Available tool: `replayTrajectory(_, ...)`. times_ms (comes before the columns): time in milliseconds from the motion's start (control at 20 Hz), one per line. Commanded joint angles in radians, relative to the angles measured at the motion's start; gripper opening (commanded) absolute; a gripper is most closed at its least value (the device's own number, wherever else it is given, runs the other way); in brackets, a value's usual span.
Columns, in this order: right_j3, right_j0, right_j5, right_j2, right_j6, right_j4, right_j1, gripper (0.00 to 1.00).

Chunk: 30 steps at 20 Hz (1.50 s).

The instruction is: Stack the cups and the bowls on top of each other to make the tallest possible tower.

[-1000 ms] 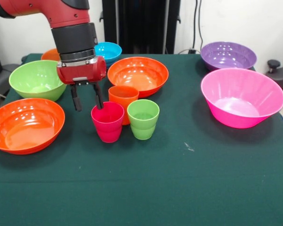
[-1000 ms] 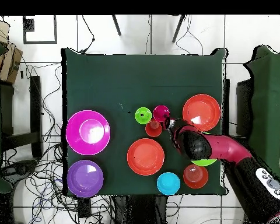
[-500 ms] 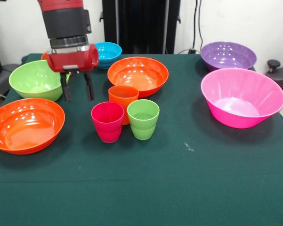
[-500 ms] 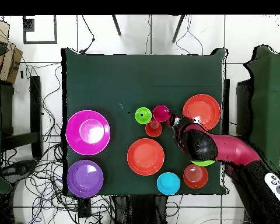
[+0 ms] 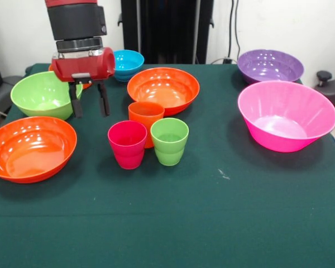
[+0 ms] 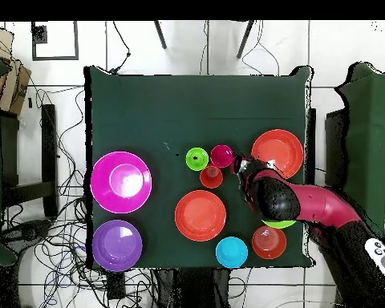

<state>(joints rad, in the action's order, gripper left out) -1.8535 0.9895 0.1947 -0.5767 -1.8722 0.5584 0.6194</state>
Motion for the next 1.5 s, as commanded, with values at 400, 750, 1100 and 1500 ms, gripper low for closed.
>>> replayTrajectory(400,0.008,-0.087,-0.064,0.054,-0.100,0.016,-0.075,1.00)
replayTrajectory(750,0.008,-0.098,-0.093,0.070,-0.103,0.019,-0.097,1.00)
replayTrajectory(1100,0.041,-0.108,-0.092,0.067,-0.086,0.010,-0.121,1.00)
replayTrajectory(1500,0.066,-0.115,-0.086,0.065,-0.076,0.006,-0.133,1.00)
